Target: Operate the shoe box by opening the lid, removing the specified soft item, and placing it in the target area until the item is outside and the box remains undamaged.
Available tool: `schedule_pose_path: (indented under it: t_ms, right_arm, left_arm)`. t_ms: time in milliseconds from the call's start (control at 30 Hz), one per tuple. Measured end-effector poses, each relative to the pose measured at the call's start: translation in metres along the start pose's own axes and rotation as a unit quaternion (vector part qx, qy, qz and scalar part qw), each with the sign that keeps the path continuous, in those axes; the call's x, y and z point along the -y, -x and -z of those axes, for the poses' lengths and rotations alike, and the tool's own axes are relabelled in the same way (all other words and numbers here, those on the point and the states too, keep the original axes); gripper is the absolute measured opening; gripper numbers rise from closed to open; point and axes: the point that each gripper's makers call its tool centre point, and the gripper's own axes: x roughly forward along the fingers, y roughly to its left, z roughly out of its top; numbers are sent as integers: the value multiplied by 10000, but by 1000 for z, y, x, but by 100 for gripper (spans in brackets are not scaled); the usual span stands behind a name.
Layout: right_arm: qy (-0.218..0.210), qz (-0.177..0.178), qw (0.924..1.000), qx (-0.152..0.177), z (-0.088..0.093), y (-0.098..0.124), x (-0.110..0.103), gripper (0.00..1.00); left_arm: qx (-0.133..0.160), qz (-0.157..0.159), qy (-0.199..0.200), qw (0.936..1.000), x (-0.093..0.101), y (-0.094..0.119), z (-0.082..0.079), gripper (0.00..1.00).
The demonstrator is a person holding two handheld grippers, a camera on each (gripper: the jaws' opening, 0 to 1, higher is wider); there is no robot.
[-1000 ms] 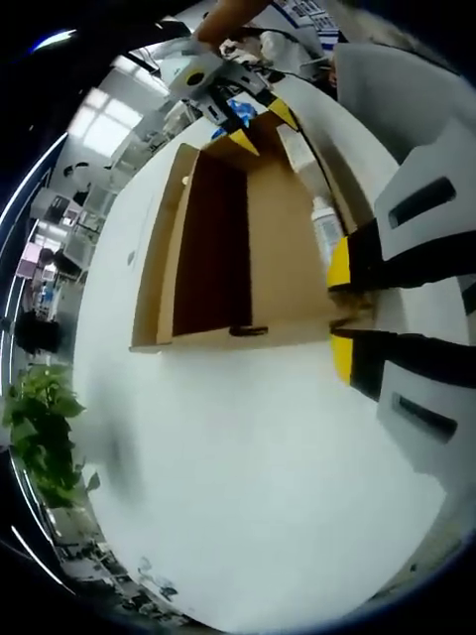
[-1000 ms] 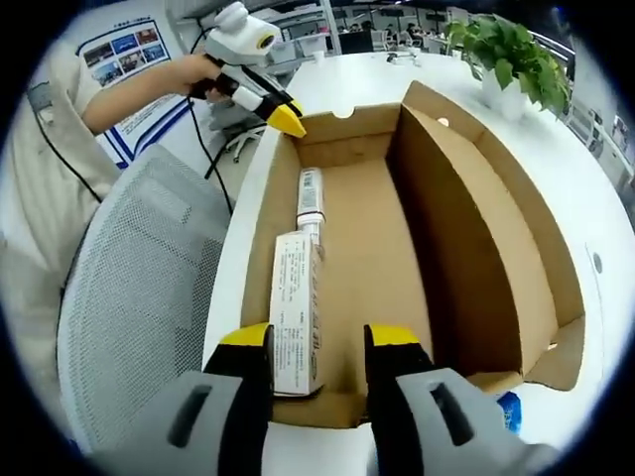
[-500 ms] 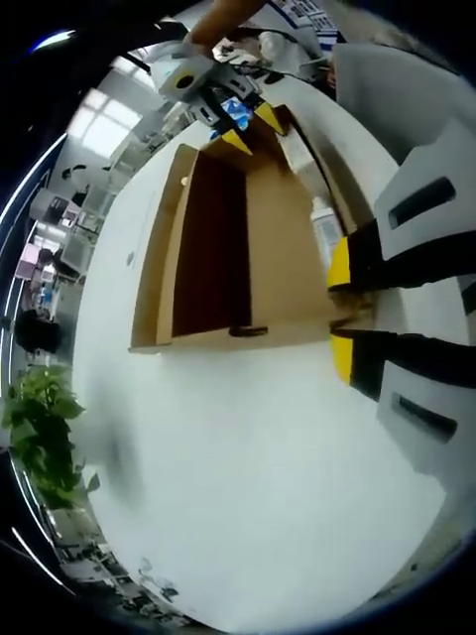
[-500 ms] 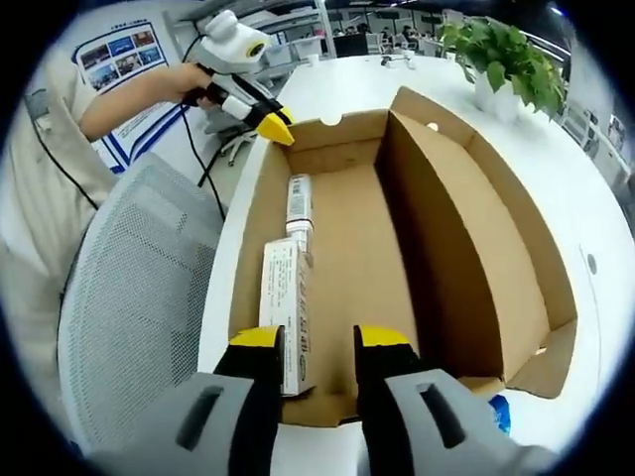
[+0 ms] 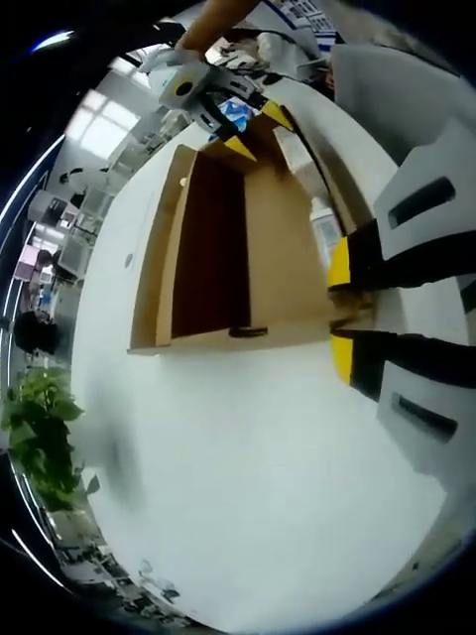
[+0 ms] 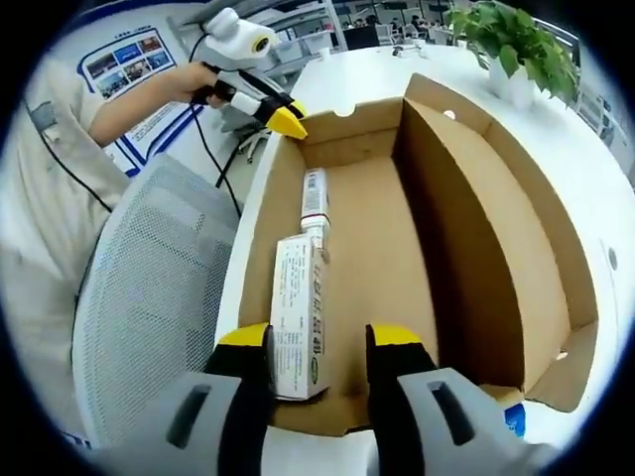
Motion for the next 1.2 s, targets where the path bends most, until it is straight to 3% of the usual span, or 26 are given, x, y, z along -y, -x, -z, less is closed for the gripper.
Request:
schedule_pose_path:
  t_ms: [200, 467, 733, 1200]
  right_arm:
    - [13, -155, 9999, -62, 0, -7, -6, 34]
    - [230, -10, 9996, -158, 0, -10, -3, 35]
    - [475, -51, 9986, -216, -1, -7, -12, 17]
    - [525, 373, 9974, -339, -2, -3, -4, 15]
  left_arm:
    - [-21, -9, -6, 10000, 0, 0, 0, 13]
    - [-16, -9, -2, 10000, 1, 1, 0, 13]
    - [-5, 3, 0, 10000, 0, 1, -1, 13]
    - [31, -87, 99, 9999, -4, 1, -1, 7]
